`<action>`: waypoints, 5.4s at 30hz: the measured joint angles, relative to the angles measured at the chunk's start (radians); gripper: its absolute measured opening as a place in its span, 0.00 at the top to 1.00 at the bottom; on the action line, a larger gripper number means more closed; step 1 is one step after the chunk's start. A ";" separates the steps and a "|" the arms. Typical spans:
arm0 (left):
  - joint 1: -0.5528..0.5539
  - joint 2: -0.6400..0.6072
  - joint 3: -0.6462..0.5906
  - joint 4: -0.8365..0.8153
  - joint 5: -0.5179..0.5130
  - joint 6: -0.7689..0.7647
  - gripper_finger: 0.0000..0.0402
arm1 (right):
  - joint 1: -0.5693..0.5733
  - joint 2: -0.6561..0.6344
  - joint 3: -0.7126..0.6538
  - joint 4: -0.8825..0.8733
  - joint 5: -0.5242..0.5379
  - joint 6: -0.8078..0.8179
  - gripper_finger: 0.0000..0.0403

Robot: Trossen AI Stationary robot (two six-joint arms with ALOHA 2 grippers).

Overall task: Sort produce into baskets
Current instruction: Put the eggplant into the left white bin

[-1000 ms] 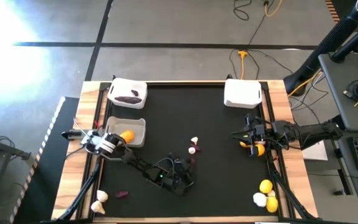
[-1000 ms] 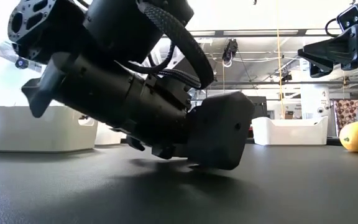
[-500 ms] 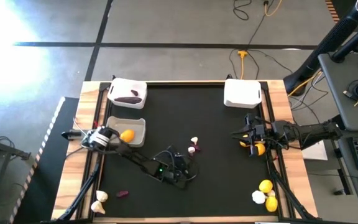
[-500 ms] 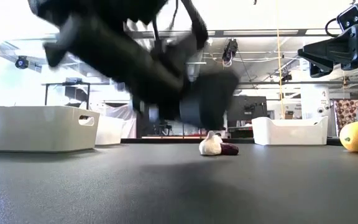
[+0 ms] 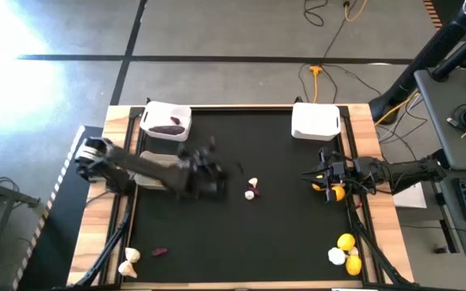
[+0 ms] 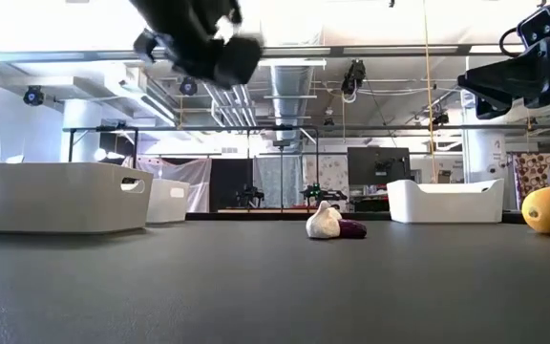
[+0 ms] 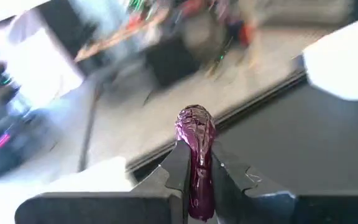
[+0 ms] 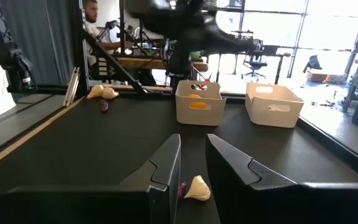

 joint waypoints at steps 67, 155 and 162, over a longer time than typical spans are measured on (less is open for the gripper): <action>0.027 0.080 0.003 0.471 0.782 0.471 0.49 | 0.000 0.000 0.000 0.000 0.000 0.000 0.83; 0.769 -0.271 -0.362 -0.077 0.573 0.148 0.97 | 0.000 0.000 0.000 0.000 -0.001 0.000 0.83; 0.965 -0.232 -0.470 0.151 0.808 0.283 0.97 | 0.000 0.000 0.000 0.000 -0.001 0.000 0.83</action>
